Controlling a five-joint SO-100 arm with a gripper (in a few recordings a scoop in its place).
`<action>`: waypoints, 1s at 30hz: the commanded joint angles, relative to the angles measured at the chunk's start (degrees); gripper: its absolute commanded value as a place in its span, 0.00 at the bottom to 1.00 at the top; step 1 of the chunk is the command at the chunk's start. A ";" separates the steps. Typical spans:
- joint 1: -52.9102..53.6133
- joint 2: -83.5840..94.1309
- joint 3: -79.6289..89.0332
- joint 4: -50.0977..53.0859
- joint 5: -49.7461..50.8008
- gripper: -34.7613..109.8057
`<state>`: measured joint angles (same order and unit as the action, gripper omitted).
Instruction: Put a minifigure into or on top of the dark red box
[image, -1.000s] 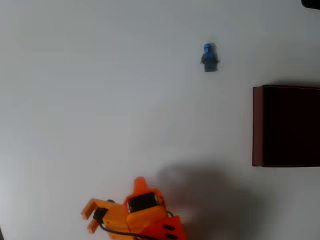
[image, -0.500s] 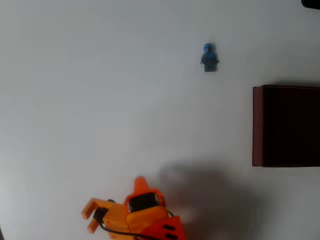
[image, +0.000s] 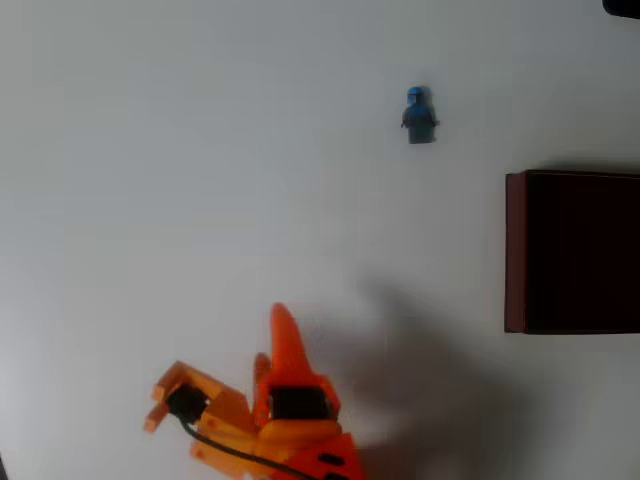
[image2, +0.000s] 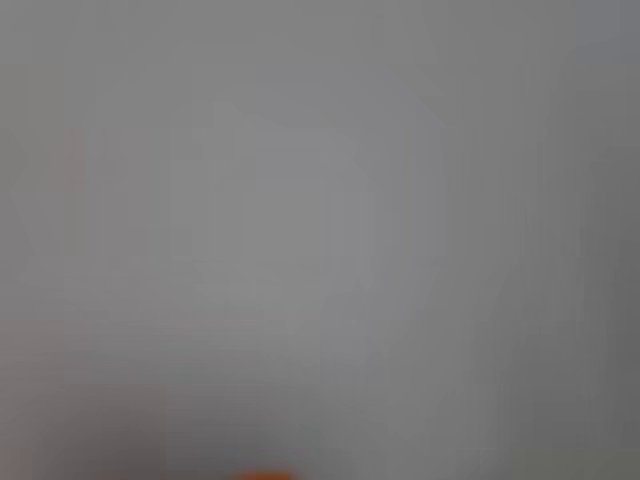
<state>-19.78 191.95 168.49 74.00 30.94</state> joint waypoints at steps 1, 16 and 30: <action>2.72 0.44 -3.34 -0.70 16.17 0.45; 17.84 -28.04 -17.67 -5.27 41.48 0.46; 25.40 -71.37 -40.08 -10.28 43.07 0.45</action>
<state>3.25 126.21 134.91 64.25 74.27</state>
